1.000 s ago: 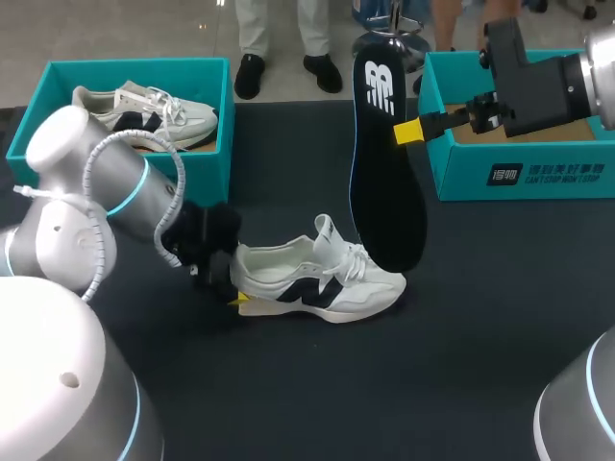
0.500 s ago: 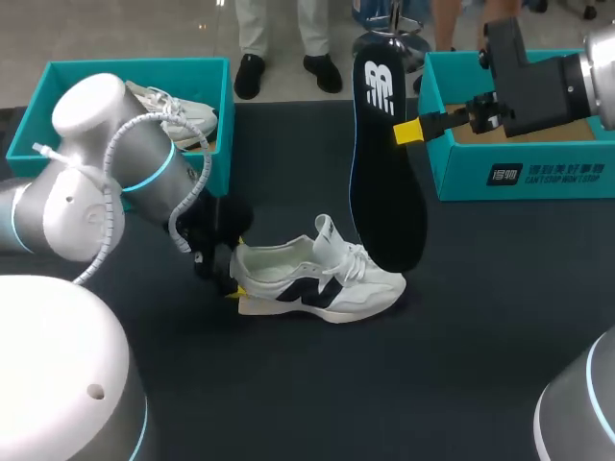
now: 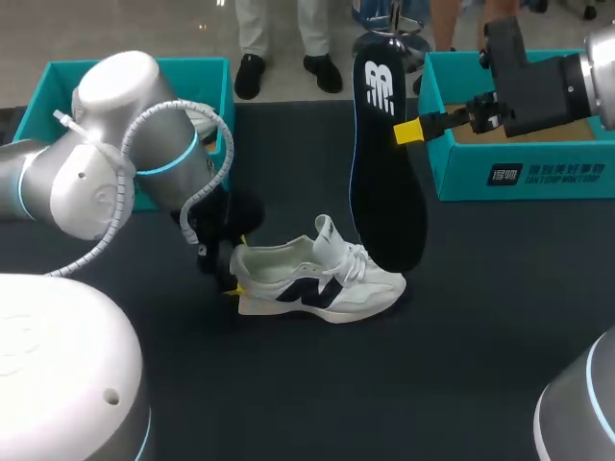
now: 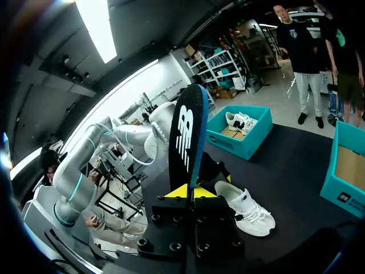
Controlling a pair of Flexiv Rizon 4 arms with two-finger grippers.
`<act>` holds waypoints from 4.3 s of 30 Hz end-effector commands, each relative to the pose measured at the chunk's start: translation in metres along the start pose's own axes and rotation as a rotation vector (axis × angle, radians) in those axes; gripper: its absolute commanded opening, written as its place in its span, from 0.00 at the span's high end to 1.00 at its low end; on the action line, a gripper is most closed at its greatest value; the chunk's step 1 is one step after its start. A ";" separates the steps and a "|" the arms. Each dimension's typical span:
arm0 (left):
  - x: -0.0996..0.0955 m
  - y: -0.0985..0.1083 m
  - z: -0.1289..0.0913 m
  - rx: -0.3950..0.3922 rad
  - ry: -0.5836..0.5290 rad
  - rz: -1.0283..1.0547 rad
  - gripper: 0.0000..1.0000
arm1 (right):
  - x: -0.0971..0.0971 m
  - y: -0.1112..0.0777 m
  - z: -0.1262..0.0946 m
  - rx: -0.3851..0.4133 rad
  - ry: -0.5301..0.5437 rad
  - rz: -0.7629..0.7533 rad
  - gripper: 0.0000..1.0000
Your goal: Take the shoe out of the shoebox, open the shoe tongue, remove and reinsert the insole, then place the shoe into the shoebox
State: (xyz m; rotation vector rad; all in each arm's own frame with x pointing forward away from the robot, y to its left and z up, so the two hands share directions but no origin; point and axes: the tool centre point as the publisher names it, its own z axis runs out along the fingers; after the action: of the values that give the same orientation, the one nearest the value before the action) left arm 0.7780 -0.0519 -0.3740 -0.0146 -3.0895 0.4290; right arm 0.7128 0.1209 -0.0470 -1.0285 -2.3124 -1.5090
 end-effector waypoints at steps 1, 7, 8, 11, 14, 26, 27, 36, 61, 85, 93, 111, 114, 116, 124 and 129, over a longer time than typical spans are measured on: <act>0.003 -0.002 -0.012 -0.042 -0.006 -0.001 0.00 | -0.001 0.002 0.003 0.002 0.000 0.001 1.00; 0.004 -0.002 -0.022 -0.054 -0.006 -0.010 0.00 | -0.001 0.002 0.003 0.002 0.000 0.001 1.00; 0.005 -0.002 -0.024 -0.057 -0.006 -0.012 0.00 | -0.001 0.002 0.003 0.002 0.000 0.001 1.00; 0.006 -0.002 -0.027 -0.056 -0.006 -0.013 0.00 | -0.001 0.002 0.003 0.002 0.000 0.001 1.00; 0.006 -0.002 -0.027 -0.056 -0.006 -0.013 0.00 | -0.001 0.002 0.003 0.002 0.000 0.001 1.00; 0.006 -0.002 -0.027 -0.056 -0.006 -0.013 0.00 | -0.001 0.002 0.003 0.002 0.000 0.001 1.00; 0.006 -0.002 -0.027 -0.056 -0.006 -0.013 0.00 | -0.001 0.002 0.003 0.002 0.000 0.001 1.00; 0.006 -0.001 -0.035 -0.116 0.000 -0.023 0.00 | -0.001 0.002 0.003 0.002 0.000 0.001 1.00; 0.002 -0.013 -0.051 -0.185 -0.030 0.018 0.00 | -0.001 0.002 0.003 0.002 0.000 0.001 1.00; 0.002 -0.013 -0.051 -0.185 -0.030 0.018 0.00 | -0.001 0.002 0.003 0.002 0.000 0.001 1.00; -0.001 -0.020 -0.050 -0.183 -0.032 0.025 0.00 | -0.001 0.002 0.003 0.002 0.000 0.001 1.00; -0.043 -0.069 -0.030 -0.130 0.006 0.025 0.00 | -0.001 0.002 0.003 0.002 0.000 0.001 1.00; -0.048 -0.076 -0.022 -0.118 0.028 0.026 0.00 | -0.001 0.002 0.003 0.002 0.000 0.001 1.00; -0.050 -0.081 -0.018 -0.106 0.036 0.031 0.00 | -0.001 0.002 0.003 0.002 0.000 0.001 1.00; -0.058 -0.102 0.001 -0.092 0.039 0.043 0.00 | -0.001 0.002 0.003 0.002 0.000 0.001 1.00; -0.062 -0.107 0.012 -0.090 0.060 0.041 0.00 | -0.001 0.002 0.003 0.002 0.000 0.001 1.00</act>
State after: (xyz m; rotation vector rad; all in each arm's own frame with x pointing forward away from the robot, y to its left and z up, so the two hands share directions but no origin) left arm 0.8315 -0.1511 -0.3492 -0.0902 -3.0644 0.2936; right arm 0.7129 0.1209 -0.0470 -1.0286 -2.3123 -1.5090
